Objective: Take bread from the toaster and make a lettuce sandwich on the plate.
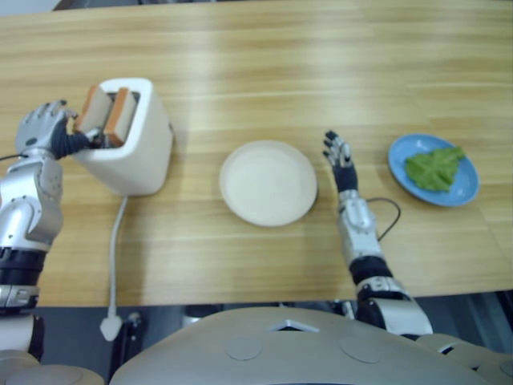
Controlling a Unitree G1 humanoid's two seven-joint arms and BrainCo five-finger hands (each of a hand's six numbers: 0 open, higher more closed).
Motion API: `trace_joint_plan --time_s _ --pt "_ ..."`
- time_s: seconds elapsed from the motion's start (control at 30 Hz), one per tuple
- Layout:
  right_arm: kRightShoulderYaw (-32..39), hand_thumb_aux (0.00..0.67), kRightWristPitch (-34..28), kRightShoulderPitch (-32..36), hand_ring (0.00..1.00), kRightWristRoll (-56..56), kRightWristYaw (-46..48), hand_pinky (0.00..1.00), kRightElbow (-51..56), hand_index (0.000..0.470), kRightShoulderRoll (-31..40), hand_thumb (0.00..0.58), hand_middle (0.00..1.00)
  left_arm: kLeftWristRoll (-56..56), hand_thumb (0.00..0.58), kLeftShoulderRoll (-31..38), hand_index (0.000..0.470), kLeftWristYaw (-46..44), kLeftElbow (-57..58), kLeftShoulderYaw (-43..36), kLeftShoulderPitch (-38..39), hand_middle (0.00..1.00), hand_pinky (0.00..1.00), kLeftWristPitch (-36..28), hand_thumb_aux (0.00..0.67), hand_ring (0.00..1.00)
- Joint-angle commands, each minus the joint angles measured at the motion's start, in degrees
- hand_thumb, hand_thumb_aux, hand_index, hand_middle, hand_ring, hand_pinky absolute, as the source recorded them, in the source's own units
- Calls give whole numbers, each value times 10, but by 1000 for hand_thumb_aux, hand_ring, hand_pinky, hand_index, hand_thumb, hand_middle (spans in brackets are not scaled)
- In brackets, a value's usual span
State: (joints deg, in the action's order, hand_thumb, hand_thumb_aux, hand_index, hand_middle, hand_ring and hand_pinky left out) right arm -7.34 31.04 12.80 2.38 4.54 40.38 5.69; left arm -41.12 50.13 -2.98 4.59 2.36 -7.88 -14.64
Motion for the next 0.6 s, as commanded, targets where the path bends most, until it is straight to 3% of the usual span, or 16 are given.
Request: trace_joint_plan --time_s 0.03,0.3,0.6 --pt "1 0 -10 -8 0 0 -1 0 -3 0 1 0 0 5 580 -7 460 24 -15 13 -1 1000 1000 16 670 1000" --pt "4 0 -14 -7 0 -3 -2 0 0 0 1 0 0 15 580 -18 460 95 -106 58 4 1000 1000 79 670 1000" --pt "10 0 -17 -6 0 -4 -2 0 5 0 1 0 0 192 580 -117 460 174 -293 242 -5 1000 1000 234 670 1000"
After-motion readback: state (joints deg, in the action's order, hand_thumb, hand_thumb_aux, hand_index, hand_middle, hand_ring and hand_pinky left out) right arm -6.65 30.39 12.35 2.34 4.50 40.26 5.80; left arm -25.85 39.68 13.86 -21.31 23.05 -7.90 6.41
